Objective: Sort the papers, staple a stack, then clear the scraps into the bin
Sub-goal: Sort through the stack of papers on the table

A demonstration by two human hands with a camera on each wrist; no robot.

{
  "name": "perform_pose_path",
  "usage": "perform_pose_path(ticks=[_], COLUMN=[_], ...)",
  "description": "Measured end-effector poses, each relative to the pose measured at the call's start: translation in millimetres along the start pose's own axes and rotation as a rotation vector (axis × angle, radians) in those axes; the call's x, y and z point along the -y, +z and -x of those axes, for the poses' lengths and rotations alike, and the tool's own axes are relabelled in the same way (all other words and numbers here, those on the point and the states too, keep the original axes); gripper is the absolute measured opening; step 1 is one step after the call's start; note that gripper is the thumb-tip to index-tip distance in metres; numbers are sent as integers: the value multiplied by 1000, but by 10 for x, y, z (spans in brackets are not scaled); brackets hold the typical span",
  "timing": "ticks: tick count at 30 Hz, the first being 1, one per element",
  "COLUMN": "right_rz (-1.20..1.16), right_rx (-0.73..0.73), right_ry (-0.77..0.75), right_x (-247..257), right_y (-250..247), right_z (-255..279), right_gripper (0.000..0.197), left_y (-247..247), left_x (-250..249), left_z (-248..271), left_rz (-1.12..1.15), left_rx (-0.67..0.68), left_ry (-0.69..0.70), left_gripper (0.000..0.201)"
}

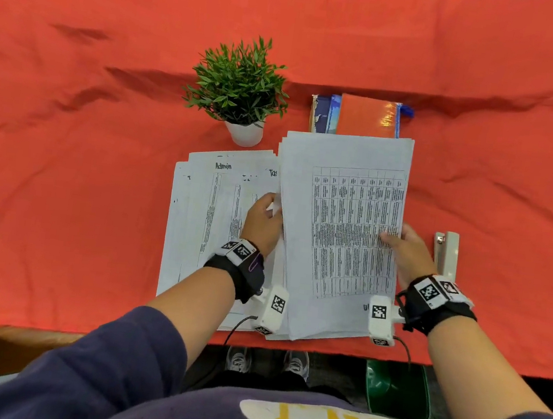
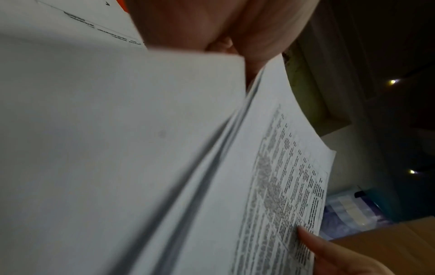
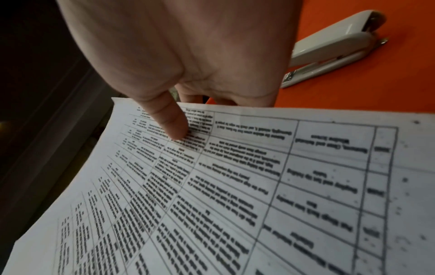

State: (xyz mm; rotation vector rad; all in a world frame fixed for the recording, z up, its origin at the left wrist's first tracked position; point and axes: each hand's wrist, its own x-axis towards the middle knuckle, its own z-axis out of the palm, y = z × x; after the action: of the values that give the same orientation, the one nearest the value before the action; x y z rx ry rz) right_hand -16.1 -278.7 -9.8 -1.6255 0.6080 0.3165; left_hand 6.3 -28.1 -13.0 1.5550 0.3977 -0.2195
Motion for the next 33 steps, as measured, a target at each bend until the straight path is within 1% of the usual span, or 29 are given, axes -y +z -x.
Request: perform_pose_path(ticks=[2,3,5,7,8,10,12,13,14,17,18,19,21,23,25,26,27,29,30,33], right_rz=[86,131,176,200,244,313,280,244,188,-39,-87,-109,-121,-147,-177,-194,-221,-237,-224,-105], right_rx=[-12,-19,-34,-72,-102,-163,-227,-263,-292,-347,-350,-360,-371,-372,-343,-315,-290,-255,-230,-188], right_ry=[-23,-37,-70,-100,-124,-159,-161,-158,-147,-76,-60,-58,-71,-65,-32,-27,-16,11,16,30], right_x=[43,59,73,63,67,60,-14,-55,-97,-183,-195,-215,-216,-238,-265,-267,-244,-234,-219,-233], right_y=[39,48,31,-33,-79,-212,-412,-518,-620,-869,-933,-991,-1053,-1082,-1081,-1057,-994,-869,-787,-549], right_z=[31,46,58,63,75,98,93,85,82,82,100,102,136,145,116,97,96,57,44,-54], right_gripper=[21,21,30,40,39,30,27,28,29,28,29,28,22,11,16,21,22,31,32,24], left_y=[22,36,57,69,64,39,8,9,14,56,66,74,80,74,66,61,57,39,28,7], left_x=[0,6,22,70,124,258,381,414,445,460,457,444,444,466,459,444,420,386,376,352], left_z=[-7,-12,-13,-23,-40,-97,-155,-163,-167,-181,-198,-207,-243,-257,-238,-223,-205,-180,-175,-135], left_rz=[19,12,-20,-89,-166,-425,-636,-697,-755,-856,-854,-832,-751,-684,-674,-666,-636,-543,-499,-356], left_rx=[17,28,58,71,56,-6,-56,-68,-77,-77,-62,-43,-13,-3,19,32,42,36,32,62], left_ry=[-35,-48,-59,-52,-35,4,-28,-73,-109,-171,-187,-213,-252,-237,-193,-175,-166,-148,-137,-80], left_gripper=[5,8,15,13,11,14,16,21,30,67,74,76,72,63,55,53,54,53,52,43])
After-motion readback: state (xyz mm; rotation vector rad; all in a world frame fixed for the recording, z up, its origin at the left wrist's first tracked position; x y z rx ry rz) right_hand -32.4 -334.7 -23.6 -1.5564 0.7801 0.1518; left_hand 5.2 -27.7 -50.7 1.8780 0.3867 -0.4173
